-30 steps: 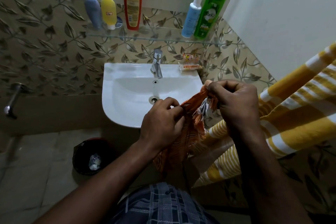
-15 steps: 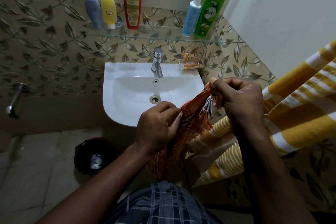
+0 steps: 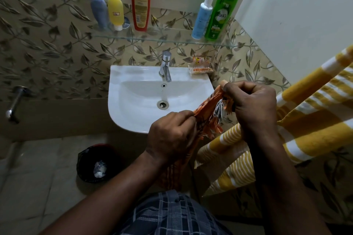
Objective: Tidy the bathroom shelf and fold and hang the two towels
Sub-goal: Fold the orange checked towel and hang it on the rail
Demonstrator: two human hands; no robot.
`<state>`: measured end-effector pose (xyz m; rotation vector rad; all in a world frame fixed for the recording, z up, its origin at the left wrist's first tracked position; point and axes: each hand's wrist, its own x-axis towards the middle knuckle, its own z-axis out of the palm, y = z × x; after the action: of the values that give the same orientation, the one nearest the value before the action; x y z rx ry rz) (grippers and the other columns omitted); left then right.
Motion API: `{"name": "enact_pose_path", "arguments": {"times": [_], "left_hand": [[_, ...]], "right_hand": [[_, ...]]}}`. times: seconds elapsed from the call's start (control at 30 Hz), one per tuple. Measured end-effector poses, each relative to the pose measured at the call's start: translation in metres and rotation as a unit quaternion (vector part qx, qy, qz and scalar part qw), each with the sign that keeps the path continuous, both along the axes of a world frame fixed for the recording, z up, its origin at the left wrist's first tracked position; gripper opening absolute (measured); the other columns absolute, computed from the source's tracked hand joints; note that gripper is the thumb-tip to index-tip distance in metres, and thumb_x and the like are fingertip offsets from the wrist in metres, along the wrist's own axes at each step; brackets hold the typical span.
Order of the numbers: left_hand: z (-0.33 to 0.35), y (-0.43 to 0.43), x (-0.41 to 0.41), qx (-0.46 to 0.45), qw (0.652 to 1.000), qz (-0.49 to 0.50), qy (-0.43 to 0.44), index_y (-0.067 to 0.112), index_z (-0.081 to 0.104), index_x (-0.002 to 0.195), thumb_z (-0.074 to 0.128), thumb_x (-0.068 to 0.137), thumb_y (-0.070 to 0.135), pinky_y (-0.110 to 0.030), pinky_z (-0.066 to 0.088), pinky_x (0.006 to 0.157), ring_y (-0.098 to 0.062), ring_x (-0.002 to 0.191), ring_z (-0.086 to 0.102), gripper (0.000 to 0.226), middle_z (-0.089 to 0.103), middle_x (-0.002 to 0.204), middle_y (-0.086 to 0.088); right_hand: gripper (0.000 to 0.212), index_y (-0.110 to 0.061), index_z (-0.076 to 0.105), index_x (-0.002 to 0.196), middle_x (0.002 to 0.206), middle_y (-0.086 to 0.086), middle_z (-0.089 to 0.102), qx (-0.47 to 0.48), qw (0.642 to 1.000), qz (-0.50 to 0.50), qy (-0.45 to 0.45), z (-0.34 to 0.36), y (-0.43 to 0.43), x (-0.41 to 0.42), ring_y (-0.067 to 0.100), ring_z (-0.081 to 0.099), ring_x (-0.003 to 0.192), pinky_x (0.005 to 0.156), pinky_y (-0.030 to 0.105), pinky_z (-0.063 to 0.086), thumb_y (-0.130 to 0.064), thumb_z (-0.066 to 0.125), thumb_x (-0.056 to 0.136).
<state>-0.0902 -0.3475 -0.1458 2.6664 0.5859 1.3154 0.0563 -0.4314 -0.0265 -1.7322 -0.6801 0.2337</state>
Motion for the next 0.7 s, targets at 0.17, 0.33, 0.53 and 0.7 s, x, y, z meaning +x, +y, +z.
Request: {"name": "enact_pose_path", "arguments": {"times": [0.17,0.33,0.53,0.7], "left_hand": [[-0.0029,0.0056,-0.0003,-0.054,0.998,0.002,-0.029,0.01,0.078,0.092,0.068,0.099,0.024,-0.04,0.056,0.062,-0.024,0.081,0.071,0.018,0.077,0.099,-0.005],[-0.0045,0.0049,-0.0012,-0.142,0.988,-0.018,-0.051,0.011,0.069,0.081,0.069,0.094,0.02,-0.042,0.053,0.059,-0.024,0.071,0.067,0.015,0.071,0.082,-0.004],[-0.0031,0.0079,-0.0045,-0.135,0.989,-0.003,-0.063,0.012,0.065,0.075,0.072,0.092,0.018,-0.041,0.049,0.056,-0.022,0.064,0.061,0.019,0.066,0.074,-0.002],[-0.0011,0.0053,-0.0057,-0.141,0.988,-0.013,-0.064,0.014,0.068,0.082,0.072,0.093,0.022,-0.04,0.052,0.057,-0.02,0.065,0.063,0.015,0.067,0.075,-0.001]], "right_hand": [[0.019,-0.007,0.078,0.08,0.068,0.005,0.074,-0.005,1.0,-0.002,-0.011,-0.0026,0.0001,-0.001,0.014,0.067,0.056,0.054,0.027,0.052,-0.022,0.079,0.091],[0.019,-0.007,0.078,0.08,0.067,0.005,0.074,-0.004,1.0,-0.005,-0.008,-0.0041,0.0021,-0.0002,0.013,0.067,0.054,0.052,0.026,0.05,-0.023,0.08,0.091],[0.017,-0.009,0.079,0.081,0.067,0.003,0.074,-0.009,1.0,-0.01,-0.014,-0.0052,0.0027,0.0019,0.013,0.068,0.056,0.055,0.027,0.052,-0.023,0.08,0.091],[0.018,-0.011,0.078,0.077,0.066,0.002,0.074,-0.005,1.0,-0.005,-0.023,-0.0036,0.0049,0.0007,0.012,0.067,0.055,0.054,0.028,0.051,-0.023,0.079,0.091]]}}
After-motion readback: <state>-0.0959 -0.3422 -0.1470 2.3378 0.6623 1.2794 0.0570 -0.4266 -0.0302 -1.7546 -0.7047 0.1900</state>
